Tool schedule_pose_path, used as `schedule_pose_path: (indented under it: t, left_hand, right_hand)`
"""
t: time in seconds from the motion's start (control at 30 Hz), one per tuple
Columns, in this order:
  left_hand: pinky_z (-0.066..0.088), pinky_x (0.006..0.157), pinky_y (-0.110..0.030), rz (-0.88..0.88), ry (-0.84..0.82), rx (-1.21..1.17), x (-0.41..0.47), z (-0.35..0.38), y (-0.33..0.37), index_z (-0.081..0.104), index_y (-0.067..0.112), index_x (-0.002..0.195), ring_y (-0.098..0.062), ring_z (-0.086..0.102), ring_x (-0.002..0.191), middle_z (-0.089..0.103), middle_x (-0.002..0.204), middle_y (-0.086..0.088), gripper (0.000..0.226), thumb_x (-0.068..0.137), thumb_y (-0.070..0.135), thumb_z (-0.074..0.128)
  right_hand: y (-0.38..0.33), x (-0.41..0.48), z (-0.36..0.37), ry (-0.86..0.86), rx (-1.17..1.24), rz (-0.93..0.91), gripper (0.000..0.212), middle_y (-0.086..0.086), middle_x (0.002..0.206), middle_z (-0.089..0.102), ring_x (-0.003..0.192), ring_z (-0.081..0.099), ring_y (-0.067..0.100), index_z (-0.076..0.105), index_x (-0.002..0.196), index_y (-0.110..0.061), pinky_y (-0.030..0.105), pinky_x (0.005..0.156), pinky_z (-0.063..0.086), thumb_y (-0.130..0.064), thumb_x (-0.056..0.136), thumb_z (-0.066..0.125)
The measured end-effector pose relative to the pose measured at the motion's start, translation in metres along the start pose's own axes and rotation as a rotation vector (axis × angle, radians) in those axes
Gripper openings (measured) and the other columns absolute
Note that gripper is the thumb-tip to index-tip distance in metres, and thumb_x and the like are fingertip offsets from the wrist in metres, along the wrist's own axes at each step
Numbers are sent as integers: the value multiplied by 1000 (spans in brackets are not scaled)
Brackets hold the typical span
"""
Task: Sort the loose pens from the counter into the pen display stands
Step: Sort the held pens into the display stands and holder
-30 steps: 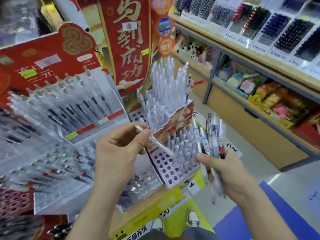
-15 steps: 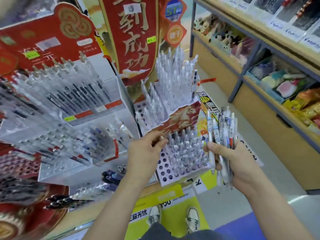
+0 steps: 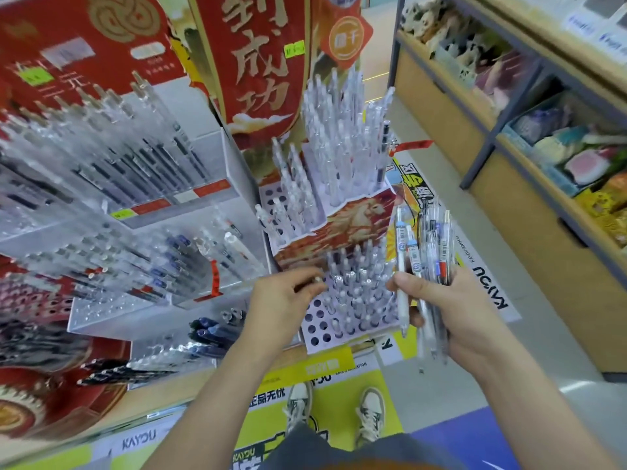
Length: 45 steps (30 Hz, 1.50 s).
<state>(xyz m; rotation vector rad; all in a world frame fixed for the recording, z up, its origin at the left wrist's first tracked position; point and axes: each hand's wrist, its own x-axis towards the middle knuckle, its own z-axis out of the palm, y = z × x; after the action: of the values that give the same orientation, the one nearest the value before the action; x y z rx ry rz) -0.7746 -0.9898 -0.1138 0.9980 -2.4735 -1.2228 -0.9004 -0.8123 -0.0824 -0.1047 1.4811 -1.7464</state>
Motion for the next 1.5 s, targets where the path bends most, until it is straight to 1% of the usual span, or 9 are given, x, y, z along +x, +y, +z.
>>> schedule_pose_path:
  t: [0.2, 0.37, 0.63, 0.8, 1.03, 1.13, 1.23, 1.37, 1.5]
  left_hand:
    - [44, 90, -20, 243, -156, 258, 8, 1, 0, 72, 13, 110, -16, 62, 101, 71, 107, -3, 22, 92, 18, 63]
    - [49, 80, -24, 379, -70, 368, 14, 2, -1, 75, 13, 98, -20, 66, 90, 73, 95, -1, 15, 86, 20, 70]
    - [56, 67, -30, 468, -140, 535, 16, -4, -5, 75, 12, 93, -25, 70, 79, 72, 86, -4, 18, 76, 8, 76]
    - [46, 87, -30, 339, -160, 563, 19, -4, 4, 69, 17, 113, -21, 61, 107, 68, 113, 0, 23, 93, 25, 61]
    - [46, 85, -25, 161, -221, 511, 10, -20, 17, 63, 22, 124, -15, 62, 99, 68, 111, 4, 33, 92, 20, 62]
    - [55, 80, -29, 50, -23, 2, -3, -32, 36, 66, 15, 119, -8, 65, 81, 71, 97, 9, 27, 96, 10, 54]
    - [58, 63, -29, -99, -123, -595, -12, -39, 59, 66, 12, 115, -15, 66, 71, 71, 90, -2, 29, 88, 18, 58]
    - [55, 59, -24, -166, -153, -797, -17, -41, 63, 70, 9, 99, -18, 64, 63, 70, 77, -7, 25, 75, 15, 66]
    - [54, 64, -22, -54, 55, -701, -26, -55, 63, 72, 12, 88, -17, 70, 71, 75, 81, -8, 12, 78, 6, 68]
  right_hand:
    - [4, 0, -1, -29, -35, 57, 45, 18, 72, 69, 54, 64, 20, 58, 103, 10, 24, 40, 41, -15, 69, 75]
    - [4, 1, 3, -62, -50, 72, 29, 15, 63, 66, 47, 60, 19, 61, 88, 1, 23, 39, 40, -14, 68, 74]
    - [10, 2, 6, -49, -55, 111, 82, 20, 89, 75, 71, 73, 26, 38, 130, 10, 23, 40, 42, -19, 65, 79]
    - [10, -2, 11, -75, -60, 101, 81, 21, 85, 74, 67, 72, 25, 41, 126, 14, 27, 40, 41, -18, 63, 79]
    - [12, -8, 17, -81, -67, 109, 64, 20, 85, 74, 63, 69, 25, 54, 112, 3, 25, 40, 42, -20, 58, 80]
    - [11, -11, 18, -111, -57, 99, 29, 21, 84, 74, 65, 68, 26, 64, 90, -6, 25, 39, 42, -13, 64, 76]
    - [10, -13, 19, -165, -70, 93, 23, 20, 80, 73, 59, 65, 24, 64, 83, -4, 25, 40, 41, -12, 65, 76]
    - [6, -16, 22, -234, -111, 94, 31, 22, 81, 72, 49, 62, 16, 61, 90, 3, 24, 39, 39, -12, 67, 74]
    - [9, -13, 20, -180, -100, 93, 26, 18, 81, 68, 60, 54, 24, 64, 92, -2, 24, 39, 40, -16, 72, 73]
